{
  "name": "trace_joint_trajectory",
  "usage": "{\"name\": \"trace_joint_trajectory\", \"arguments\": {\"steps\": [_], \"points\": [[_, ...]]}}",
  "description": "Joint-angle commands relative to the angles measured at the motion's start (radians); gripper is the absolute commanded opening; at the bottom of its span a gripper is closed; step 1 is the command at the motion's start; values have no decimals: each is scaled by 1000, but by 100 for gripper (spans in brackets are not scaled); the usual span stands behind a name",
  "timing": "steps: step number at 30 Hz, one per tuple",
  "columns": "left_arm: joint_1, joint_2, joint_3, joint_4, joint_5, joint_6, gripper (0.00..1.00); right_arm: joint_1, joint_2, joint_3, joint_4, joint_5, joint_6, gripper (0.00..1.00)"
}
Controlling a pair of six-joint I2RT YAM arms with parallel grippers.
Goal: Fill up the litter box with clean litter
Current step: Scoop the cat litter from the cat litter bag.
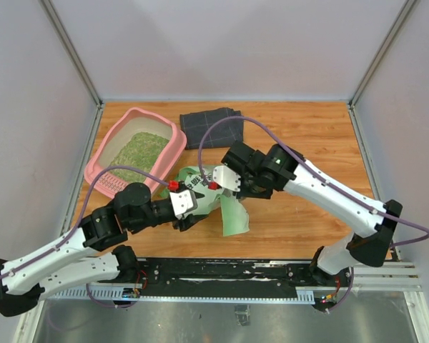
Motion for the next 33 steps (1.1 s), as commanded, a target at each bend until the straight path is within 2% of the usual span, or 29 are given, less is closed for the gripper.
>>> {"name": "trace_joint_trajectory", "arguments": {"steps": [1, 7, 9, 10, 12, 13, 14, 17, 20, 21, 24, 28, 33], "points": [[-5, -19, -33, -67, 13, 30, 60, -21, 67, 83, 37, 36, -37, 1], [-5, 29, -87, -65, -187, 101, 66, -97, 159, 183, 50, 13, -50, 3], [-5, 60, -92, -66, -246, 127, 60, -96, 173, 206, 51, 7, -46, 7], [-5, 70, -97, -66, -264, 139, 51, -97, 169, 204, 60, -10, -52, 10], [-5, 73, -101, -62, -264, 161, 12, -98, 150, 163, 101, -34, -72, 15], [-5, 64, -105, -50, -264, 165, 2, -99, 134, 134, 122, -47, -83, 15], [-5, 50, -111, -36, -261, 168, 0, -105, 116, 101, 145, -61, -90, 15], [-6, -10, -146, 11, -247, 176, 0, -126, 73, 27, 194, -71, -88, 15], [-6, -66, -170, 43, -239, 204, 0, -132, 31, -1, 218, -70, -87, 22], [-6, -79, -172, 48, -243, 214, 0, -132, 24, -1, 219, -71, -87, 21], [-5, -100, -166, 49, -236, 253, 0, -133, 3, -3, 218, -105, -93, 2], [-5, -118, -143, 53, -143, 277, 0, -132, -1, 26, 184, -125, -92, 1], [-5, -161, -125, 132, -83, 259, 0, -70, 105, 212, 20, -23, -99, 1]]}}
